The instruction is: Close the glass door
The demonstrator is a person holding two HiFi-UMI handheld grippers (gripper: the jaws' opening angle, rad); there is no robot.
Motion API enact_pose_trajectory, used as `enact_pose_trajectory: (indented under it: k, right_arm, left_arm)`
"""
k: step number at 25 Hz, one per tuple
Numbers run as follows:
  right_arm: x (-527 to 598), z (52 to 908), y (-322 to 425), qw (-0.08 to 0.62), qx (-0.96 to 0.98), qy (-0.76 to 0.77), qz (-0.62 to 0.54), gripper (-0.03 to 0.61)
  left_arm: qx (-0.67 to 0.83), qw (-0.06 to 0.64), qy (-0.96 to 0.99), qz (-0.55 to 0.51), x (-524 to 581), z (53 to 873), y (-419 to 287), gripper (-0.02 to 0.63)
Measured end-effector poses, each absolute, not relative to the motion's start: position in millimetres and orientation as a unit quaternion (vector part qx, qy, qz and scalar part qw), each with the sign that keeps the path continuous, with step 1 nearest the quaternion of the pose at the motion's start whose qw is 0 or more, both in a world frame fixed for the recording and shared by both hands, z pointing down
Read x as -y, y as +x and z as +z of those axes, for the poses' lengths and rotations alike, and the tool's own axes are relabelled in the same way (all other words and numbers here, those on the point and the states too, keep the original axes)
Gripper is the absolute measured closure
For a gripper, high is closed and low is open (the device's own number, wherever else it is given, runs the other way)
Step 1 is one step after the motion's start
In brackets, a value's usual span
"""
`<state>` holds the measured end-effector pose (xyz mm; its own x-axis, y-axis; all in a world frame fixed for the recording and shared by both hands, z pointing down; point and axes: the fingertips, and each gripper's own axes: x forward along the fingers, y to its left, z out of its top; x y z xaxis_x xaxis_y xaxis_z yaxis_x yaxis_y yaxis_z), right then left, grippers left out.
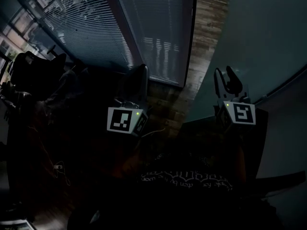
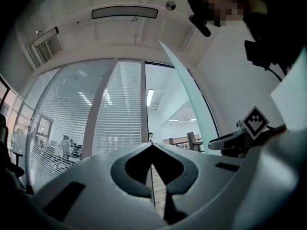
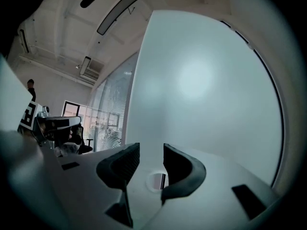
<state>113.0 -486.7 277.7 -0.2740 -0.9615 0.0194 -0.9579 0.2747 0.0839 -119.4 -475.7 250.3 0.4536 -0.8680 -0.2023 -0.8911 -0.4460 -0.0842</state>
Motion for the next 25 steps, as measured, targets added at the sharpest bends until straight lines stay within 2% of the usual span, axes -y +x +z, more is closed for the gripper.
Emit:
enact_pose_trajectory:
  k: [16, 25]
  right_arm:
    - [594, 274, 102, 0.045, 0.778, 0.626, -0.032, 0.428]
    - [650, 277, 100, 0.049, 0.781, 0.622, -0.03, 0.428]
  left_arm:
    - [-0.51, 0.07, -0.856, 0.047, 564, 262, -139, 0.612]
    - [-0.519, 0.064, -0.85, 0.062, 622, 260, -127, 0.612]
